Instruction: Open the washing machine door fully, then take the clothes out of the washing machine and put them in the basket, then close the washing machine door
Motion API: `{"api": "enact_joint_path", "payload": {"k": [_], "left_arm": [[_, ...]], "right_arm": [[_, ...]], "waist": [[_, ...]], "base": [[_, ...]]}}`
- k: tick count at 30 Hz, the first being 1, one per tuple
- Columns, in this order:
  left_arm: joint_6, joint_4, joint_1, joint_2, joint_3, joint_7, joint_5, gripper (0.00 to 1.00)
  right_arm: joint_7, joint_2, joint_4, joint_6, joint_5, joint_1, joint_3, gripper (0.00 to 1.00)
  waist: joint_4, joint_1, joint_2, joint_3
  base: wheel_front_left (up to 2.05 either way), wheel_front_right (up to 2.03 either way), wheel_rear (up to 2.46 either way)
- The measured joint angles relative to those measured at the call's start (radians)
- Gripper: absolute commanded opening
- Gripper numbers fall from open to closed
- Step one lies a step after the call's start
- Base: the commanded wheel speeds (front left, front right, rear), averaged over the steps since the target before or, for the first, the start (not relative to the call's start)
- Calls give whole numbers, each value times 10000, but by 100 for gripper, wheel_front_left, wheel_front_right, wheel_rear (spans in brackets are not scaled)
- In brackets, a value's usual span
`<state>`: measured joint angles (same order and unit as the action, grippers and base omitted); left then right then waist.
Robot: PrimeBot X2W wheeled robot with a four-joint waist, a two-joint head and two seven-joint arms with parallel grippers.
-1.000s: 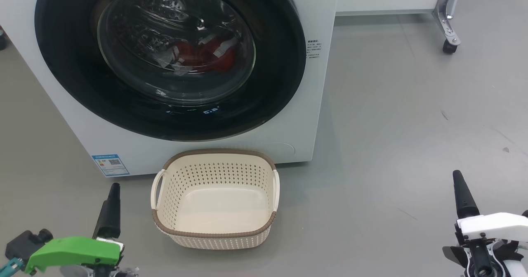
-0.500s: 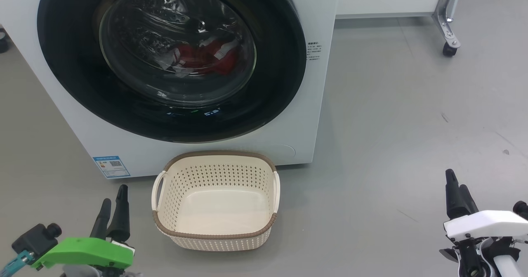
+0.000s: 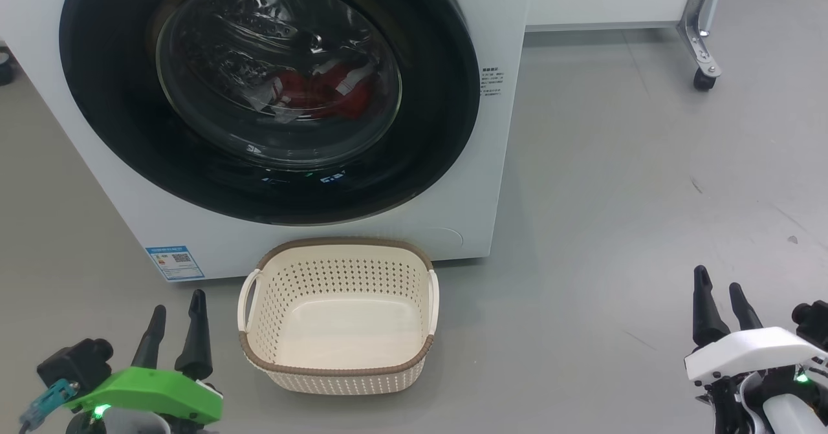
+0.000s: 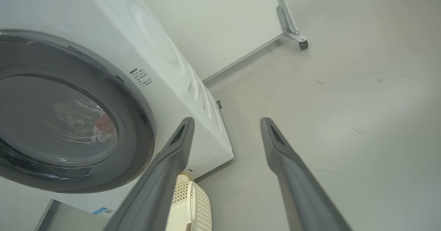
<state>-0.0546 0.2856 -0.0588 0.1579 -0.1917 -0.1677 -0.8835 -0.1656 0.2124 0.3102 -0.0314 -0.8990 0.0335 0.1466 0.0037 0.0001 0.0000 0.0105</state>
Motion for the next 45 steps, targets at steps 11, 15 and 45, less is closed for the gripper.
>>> {"api": "enact_joint_path", "payload": {"k": [11, 15, 45], "left_arm": [[385, 23, -189, 88, -295, -359, 1825, 100], [476, 6, -247, 79, -349, -512, 2320, 100], [594, 458, -247, -203, -282, -832, 3501, 100]], "right_arm": [[-374, 236, 125, 362, 1643, 118, 449, 100], [-520, 261, 136, 447, 2190, 223, 621, 100], [-790, -10, 159, 708, 3657, 267, 1269, 100]], "waist": [[-34, 0, 0, 33], [-45, 0, 0, 43], [-21, 0, 0, 73]], "base": [[0, 0, 0], [0, 0, 0], [0, 0, 0]]}}
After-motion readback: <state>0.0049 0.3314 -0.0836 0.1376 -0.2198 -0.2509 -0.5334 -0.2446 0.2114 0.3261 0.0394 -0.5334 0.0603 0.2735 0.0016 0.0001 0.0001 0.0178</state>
